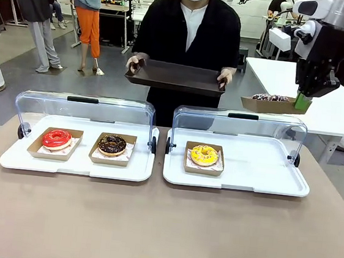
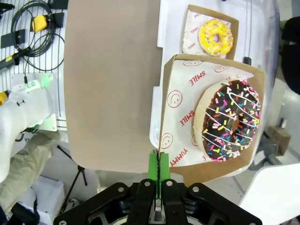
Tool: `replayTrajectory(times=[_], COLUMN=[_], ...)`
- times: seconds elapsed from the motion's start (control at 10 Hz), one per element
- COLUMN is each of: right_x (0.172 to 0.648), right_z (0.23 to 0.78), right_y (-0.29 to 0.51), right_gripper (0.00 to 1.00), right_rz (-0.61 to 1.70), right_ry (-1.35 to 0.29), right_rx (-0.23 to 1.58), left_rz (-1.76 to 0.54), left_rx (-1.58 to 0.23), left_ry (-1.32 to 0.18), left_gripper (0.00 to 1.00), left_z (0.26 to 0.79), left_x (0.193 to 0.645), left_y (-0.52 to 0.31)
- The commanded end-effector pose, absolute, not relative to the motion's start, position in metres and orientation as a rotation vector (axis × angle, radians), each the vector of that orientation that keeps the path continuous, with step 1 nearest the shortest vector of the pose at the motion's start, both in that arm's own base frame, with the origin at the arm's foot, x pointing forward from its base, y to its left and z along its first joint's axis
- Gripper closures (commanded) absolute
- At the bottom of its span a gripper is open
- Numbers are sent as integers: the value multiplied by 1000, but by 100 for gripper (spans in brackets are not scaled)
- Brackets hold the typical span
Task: Provide the desired donut to the person.
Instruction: Pick up and lift the Paper togo box containing the Donut pointed at by the person, then place the picked Paper togo box onto the Handle tray extended by the person.
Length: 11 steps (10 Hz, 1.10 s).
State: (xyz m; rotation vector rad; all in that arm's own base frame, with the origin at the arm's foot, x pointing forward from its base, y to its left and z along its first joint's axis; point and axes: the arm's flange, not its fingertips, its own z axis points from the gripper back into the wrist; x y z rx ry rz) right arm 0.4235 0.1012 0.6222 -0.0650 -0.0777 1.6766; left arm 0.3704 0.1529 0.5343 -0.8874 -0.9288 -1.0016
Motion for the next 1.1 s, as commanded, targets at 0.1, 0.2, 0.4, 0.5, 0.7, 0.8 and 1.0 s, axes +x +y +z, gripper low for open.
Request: replayTrajectory(times=[0.1,0.2,0.4,0.5,0.7,0.8,1.0], right_x=[417,417,417,417,417,417,417], right_z=[621,621,621,621,621,621,621], right_y=[100,100,100,100,100,100,100], right_gripper=[100,100,100,100,100,100,100], right_rz=[1676,1676,1676,1676,1676,1676,1676], right_ry=[-84,-84,-84,-84,-84,-84,-84], right_rx=[-72,-72,-72,-72,-72,-72,-72], left_rz=[-983,-983,-983,-983,-983,-983,-983], left_rx=[-889,-889,-889,-889,-889,-889,-889], left_ry=[-937,-937,-937,-937,-937,-937,-937], left_gripper=[0,0,0,0,0,0,0], left_z=[538,538,538,538,538,538,538], left_x=[371,371,371,371,371,371,371], left_y=[152,152,152,152,152,152,152])
